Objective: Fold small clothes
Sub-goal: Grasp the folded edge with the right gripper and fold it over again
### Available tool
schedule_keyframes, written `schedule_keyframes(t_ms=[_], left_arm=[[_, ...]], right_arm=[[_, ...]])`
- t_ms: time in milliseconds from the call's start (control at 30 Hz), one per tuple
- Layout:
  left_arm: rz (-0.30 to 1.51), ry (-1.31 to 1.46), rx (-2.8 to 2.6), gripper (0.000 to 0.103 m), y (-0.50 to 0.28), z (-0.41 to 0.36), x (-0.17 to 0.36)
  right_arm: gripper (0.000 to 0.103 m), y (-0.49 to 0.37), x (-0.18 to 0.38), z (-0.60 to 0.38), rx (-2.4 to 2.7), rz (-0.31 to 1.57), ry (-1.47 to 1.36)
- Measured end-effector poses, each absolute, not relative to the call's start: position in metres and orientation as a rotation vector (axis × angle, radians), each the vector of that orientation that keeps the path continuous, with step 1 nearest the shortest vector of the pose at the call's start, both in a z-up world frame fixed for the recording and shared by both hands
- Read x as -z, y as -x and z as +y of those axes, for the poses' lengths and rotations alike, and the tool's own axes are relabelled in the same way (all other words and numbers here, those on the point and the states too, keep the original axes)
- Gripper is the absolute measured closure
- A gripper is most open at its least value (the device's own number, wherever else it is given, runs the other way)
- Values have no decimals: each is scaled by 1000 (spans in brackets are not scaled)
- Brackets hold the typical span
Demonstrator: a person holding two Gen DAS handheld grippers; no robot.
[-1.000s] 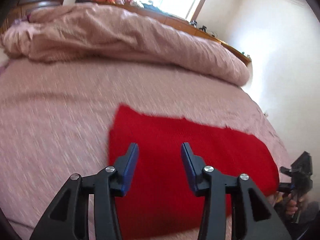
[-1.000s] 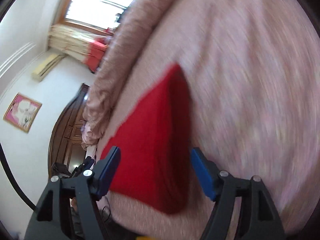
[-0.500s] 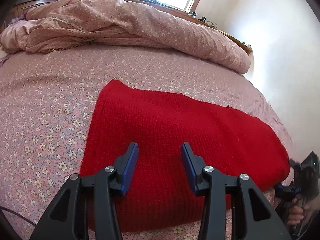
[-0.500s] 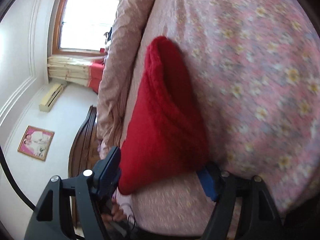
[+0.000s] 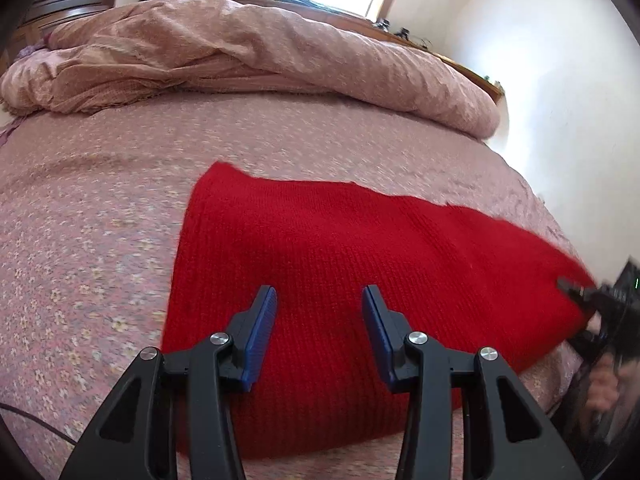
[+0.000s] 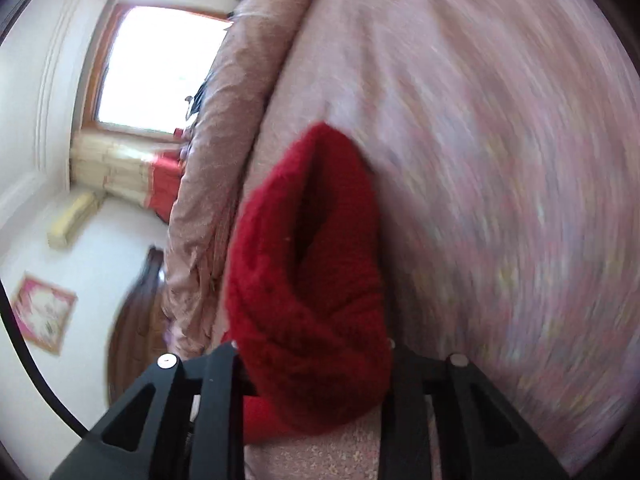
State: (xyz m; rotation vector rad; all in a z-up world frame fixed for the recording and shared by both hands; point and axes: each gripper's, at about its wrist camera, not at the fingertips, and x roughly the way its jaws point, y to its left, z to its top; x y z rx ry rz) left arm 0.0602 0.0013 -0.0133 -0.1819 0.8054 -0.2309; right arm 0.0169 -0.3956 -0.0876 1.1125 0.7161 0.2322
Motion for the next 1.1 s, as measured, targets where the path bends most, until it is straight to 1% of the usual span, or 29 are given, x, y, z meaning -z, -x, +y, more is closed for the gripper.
schedule_keyframes(t_ms=[67, 133, 233, 300, 367, 400, 433, 500, 600, 667, 733, 800, 900, 967, 1033, 1100], left_arm=[[808, 168, 241, 65, -60, -11, 11], [810, 155, 238, 65, -61, -28, 10], [828, 158, 236, 65, -66, -59, 8], [851, 176, 275, 66, -72, -81, 6], [863, 192, 302, 80, -79, -107, 5], [870, 184, 287, 94, -80, -117, 4], [877, 176, 275, 103, -83, -129, 4], [883, 180, 280, 103, -87, -148, 6], [886, 152, 248, 103, -90, -171, 14], [933, 108, 196, 103, -98, -183, 33], [912, 74, 169, 103, -98, -190, 40], [910, 19, 143, 103, -94, -197, 30], [888, 19, 166, 103, -70, -198, 4], [877, 27, 193, 103, -51, -197, -3], [924, 44, 220, 103, -41, -200, 5], [967, 49, 205, 103, -45, -199, 31]], right_arm=[[77, -28, 73, -408, -223, 719, -1050], [77, -39, 72, -422, -220, 735, -1049], [75, -43, 99, -437, -243, 788, -1123], [74, -33, 122, -439, -255, 785, -1229], [75, -27, 130, -441, -272, 756, -1300], [75, -28, 128, -438, -261, 770, -1268], [75, -29, 125, -434, -252, 780, -1223], [74, -33, 119, -428, -244, 791, -1162], [73, -36, 121, -429, -267, 794, -1192], [72, -34, 121, -433, -275, 797, -1206], [72, -34, 118, -432, -257, 776, -1183], [72, -29, 116, -438, -227, 757, -1144], [72, -32, 113, -435, -197, 756, -1132], [72, -42, 112, -434, -202, 774, -1120], [73, -45, 112, -437, -209, 781, -1143], [74, -50, 113, -439, -209, 786, -1166]])
